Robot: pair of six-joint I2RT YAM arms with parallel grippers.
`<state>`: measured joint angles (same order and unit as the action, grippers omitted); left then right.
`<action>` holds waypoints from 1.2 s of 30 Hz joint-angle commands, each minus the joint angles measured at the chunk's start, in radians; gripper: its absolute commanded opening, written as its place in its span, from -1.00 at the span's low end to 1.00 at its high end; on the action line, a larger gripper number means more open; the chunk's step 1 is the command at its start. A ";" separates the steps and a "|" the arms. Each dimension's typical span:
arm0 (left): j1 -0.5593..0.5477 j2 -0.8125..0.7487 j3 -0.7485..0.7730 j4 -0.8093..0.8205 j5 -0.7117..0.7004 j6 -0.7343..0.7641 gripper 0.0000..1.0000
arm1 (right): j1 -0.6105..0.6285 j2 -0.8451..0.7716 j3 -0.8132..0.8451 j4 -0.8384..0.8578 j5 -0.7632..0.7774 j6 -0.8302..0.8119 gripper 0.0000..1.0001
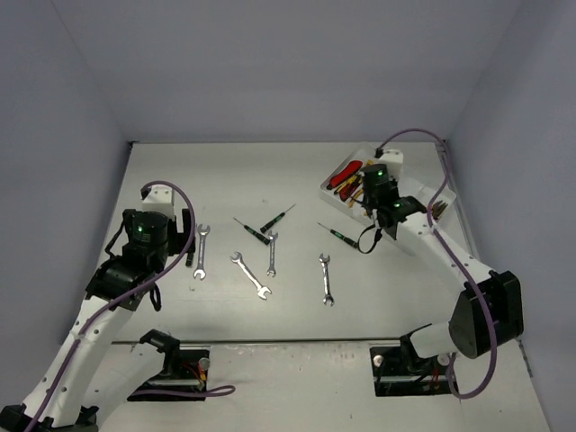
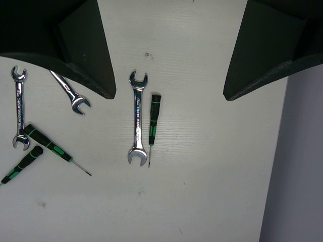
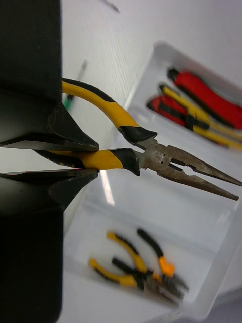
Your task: Sort the tools into containers
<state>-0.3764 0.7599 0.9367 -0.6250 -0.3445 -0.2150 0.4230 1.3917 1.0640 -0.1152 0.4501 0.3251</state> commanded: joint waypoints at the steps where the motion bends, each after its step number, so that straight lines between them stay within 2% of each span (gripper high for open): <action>1: 0.019 -0.019 0.009 0.050 0.025 0.014 0.70 | -0.181 -0.018 -0.013 0.047 -0.027 -0.083 -1.00; 5: 0.027 -0.039 0.000 0.048 0.029 0.023 0.70 | -0.357 0.040 -0.035 0.080 -0.076 -0.095 -1.00; 11: 0.033 -0.062 -0.007 0.047 0.028 0.028 0.70 | -0.469 0.180 -0.039 0.146 -0.087 -0.069 -1.00; 26: 0.036 -0.070 -0.012 0.048 0.043 0.029 0.70 | -0.523 0.344 -0.020 0.197 -0.067 -0.127 -1.00; 32: 0.036 -0.062 -0.013 0.048 0.051 0.029 0.70 | -0.488 0.285 -0.025 0.201 -0.068 -0.141 -0.47; 36: 0.036 -0.055 -0.013 0.048 0.055 0.031 0.70 | -0.363 0.168 -0.033 0.181 -0.014 -0.143 -0.04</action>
<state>-0.3495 0.6883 0.9176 -0.6239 -0.3015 -0.1936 -0.0582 1.7186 1.0109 0.0354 0.3638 0.1926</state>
